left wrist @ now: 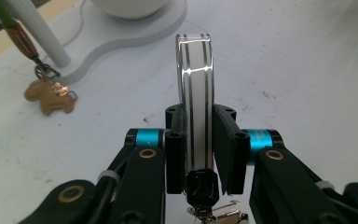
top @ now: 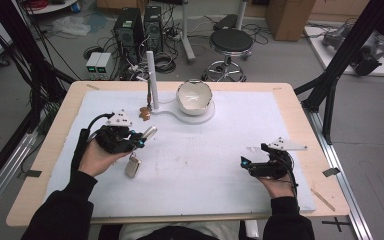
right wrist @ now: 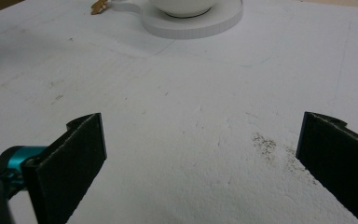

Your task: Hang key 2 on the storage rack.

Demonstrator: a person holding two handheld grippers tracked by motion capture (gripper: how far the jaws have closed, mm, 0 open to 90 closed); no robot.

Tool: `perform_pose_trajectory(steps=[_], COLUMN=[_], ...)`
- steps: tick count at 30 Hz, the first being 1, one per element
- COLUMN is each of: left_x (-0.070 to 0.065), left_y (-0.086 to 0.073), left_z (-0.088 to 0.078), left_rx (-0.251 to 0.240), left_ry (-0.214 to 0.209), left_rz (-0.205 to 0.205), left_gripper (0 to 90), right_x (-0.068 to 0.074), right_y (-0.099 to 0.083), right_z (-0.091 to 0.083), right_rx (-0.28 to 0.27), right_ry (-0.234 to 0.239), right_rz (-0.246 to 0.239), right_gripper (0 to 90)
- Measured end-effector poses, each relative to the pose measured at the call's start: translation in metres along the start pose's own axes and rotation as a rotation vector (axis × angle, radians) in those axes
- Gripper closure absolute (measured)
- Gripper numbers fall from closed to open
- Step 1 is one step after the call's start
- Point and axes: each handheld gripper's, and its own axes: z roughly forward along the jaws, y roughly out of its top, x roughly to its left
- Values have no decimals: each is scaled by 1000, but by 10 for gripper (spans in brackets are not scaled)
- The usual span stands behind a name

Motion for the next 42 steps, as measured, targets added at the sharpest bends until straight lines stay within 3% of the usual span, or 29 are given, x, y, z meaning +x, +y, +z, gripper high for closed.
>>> perform_pose_trajectory(steps=[8, 12, 30, 42], left_x=[18, 25, 42, 50], left_y=[17, 24, 70, 90], left_z=[-15, -18, -31, -32], left_rx=[-50, -50, -105, -130], left_ry=[15, 22, 43, 58], left_rz=[-19, -16, -7, -18], left_gripper=[753, 754, 755, 755], right_x=[0, 0, -1, -1], right_y=[0, 0, 0, 0], right_z=[0, 0, 1, 0], right_rx=[1, 2, 3, -9], right_ry=[2, 1, 2, 14], right_rz=[1, 1, -4, 14], right_gripper=[5, 5, 5, 5])
